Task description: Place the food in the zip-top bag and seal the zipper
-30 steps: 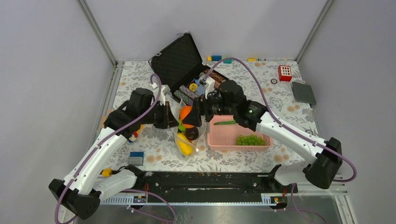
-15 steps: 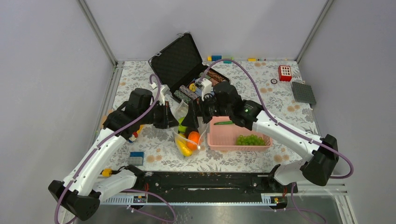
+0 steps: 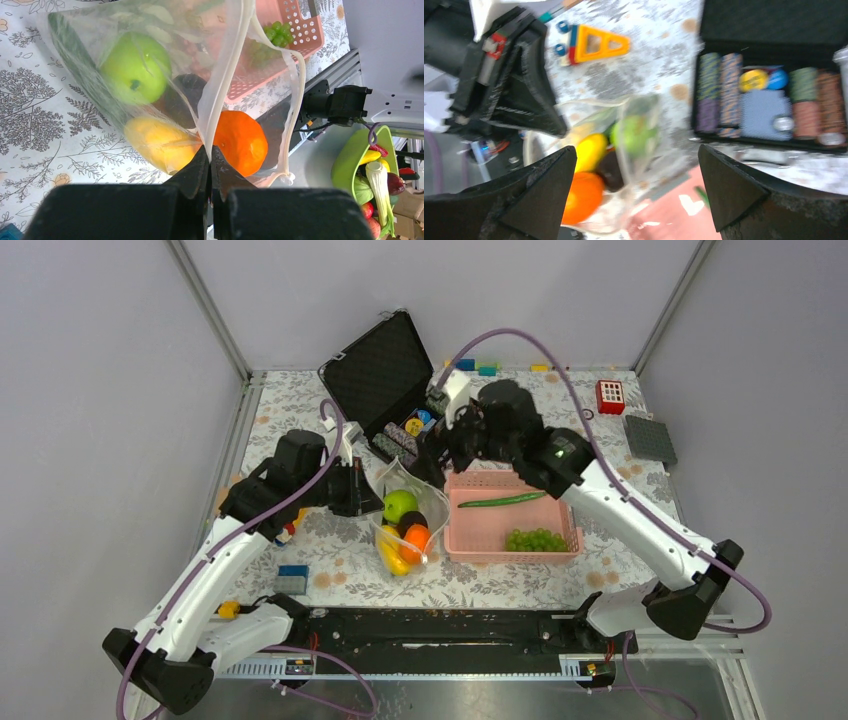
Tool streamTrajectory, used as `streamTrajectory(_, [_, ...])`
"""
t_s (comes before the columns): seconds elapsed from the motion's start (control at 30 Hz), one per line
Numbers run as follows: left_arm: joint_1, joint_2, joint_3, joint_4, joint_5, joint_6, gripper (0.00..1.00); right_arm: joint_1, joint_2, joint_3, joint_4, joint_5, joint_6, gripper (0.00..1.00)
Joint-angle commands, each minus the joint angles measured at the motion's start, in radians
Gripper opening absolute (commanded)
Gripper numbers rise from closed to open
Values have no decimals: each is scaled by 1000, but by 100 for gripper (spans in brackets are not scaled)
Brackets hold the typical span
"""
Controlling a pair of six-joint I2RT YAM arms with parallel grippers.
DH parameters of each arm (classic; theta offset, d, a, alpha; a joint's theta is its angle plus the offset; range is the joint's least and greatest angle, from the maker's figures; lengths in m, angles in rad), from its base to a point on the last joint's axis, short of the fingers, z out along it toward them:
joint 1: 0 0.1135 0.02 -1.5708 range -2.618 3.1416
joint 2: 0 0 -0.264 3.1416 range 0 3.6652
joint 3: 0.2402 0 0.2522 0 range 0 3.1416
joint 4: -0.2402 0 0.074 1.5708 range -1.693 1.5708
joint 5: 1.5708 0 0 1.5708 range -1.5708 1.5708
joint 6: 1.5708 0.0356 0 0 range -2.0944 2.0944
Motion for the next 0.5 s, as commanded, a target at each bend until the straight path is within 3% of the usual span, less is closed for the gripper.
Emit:
streamTrajectory(0.0, [6,-18,-3,67,52,7,0,-145,-33,124,-138,-14,-319,100])
streamTrajectory(0.1, [7,-22,-2,72,60,22,0,-221,-54,80,-197,-124,-569,100])
streamTrajectory(0.23, [11,-38,-3,79,45,47,0,-230,-8,86,-440,-39,-916,100])
streamTrajectory(0.33, [20,-49,-9,93,35,61,0,-244,44,93,-596,1,-1033,98])
streamTrajectory(0.47, [42,-49,-12,105,52,73,0,-258,51,43,-633,-40,-1159,98])
